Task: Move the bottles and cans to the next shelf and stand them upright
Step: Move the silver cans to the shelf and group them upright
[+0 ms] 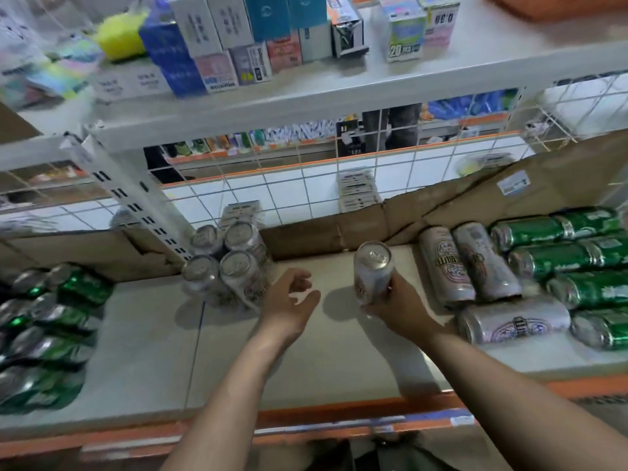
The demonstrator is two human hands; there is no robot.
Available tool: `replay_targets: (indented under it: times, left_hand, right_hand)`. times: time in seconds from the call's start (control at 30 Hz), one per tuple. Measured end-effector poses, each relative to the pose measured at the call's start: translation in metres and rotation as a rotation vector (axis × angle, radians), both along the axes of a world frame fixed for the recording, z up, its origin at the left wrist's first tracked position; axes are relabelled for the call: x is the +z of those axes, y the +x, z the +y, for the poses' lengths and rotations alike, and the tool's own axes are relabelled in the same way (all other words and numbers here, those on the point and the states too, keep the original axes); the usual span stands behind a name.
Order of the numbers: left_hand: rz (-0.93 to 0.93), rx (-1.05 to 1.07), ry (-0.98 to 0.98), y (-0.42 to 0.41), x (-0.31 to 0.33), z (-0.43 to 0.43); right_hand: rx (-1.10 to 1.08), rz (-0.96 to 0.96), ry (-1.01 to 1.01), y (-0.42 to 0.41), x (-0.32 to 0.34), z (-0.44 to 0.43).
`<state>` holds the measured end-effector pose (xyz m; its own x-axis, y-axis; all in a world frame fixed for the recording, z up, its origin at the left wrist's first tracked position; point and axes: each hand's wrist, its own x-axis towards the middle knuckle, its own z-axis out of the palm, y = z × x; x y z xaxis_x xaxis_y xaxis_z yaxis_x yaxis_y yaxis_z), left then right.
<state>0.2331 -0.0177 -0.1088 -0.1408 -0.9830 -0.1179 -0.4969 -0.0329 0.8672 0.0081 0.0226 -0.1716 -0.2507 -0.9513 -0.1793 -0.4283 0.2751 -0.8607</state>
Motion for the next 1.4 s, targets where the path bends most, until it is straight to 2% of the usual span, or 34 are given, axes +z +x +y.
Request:
replay_targets:
  times: [0.2,0.3,0.37,0.43,0.53,0.6,0.73,0.83,0.97,1.03,1.13,1.2,1.4]
  left_hand:
    - [0.027,-0.091,-0.074,-0.011,0.006,-0.003]
    - [0.046,-0.186,-0.160,-0.027,0.019,-0.004]
    - [0.086,-0.226,-0.167,-0.037,0.023,-0.004]
    - [0.113,-0.264,-0.154,-0.046,0.018,-0.005]
    - [0.159,-0.285,-0.141,-0.052,0.008,-0.004]
    - [0.195,-0.283,-0.119,-0.053,0.005,-0.003]
    - [0.225,-0.322,-0.049,-0.044,-0.001,-0.002]
    - [0.215,-0.331,-0.017,-0.030,-0.001,-0.001]
    - [0.128,-0.480,0.026,-0.012,-0.007,0.011]
    - [0.117,-0.517,0.020,-0.001,-0.011,0.013]
    - [0.111,-0.530,0.018,0.019,-0.015,0.013]
    - [0.099,-0.517,-0.010,0.034,-0.017,0.012]
    - [0.080,-0.424,-0.017,0.068,-0.019,0.010]
  right_hand:
    - [0.070,0.043,0.028,-0.008,0.008,0.014]
    - [-0.028,0.093,-0.026,-0.028,0.027,0.040]
    - [-0.114,0.227,-0.057,-0.052,0.041,0.060]
    - [-0.177,0.484,0.004,-0.077,0.052,0.082]
    - [-0.050,0.779,0.179,-0.093,0.049,0.111]
    - [0.059,0.885,0.224,-0.092,0.037,0.120]
    - [-0.012,1.004,0.110,-0.080,0.035,0.118]
    - [-0.074,0.945,0.055,-0.063,0.053,0.114]
    - [-0.162,0.566,-0.112,-0.026,0.087,0.100]
    - [-0.141,0.396,-0.143,-0.002,0.098,0.091]
    - [-0.070,0.237,-0.178,0.033,0.095,0.075]
    - [-0.024,0.190,-0.208,0.055,0.087,0.063]
    - [0.053,0.202,-0.249,0.090,0.087,0.035]
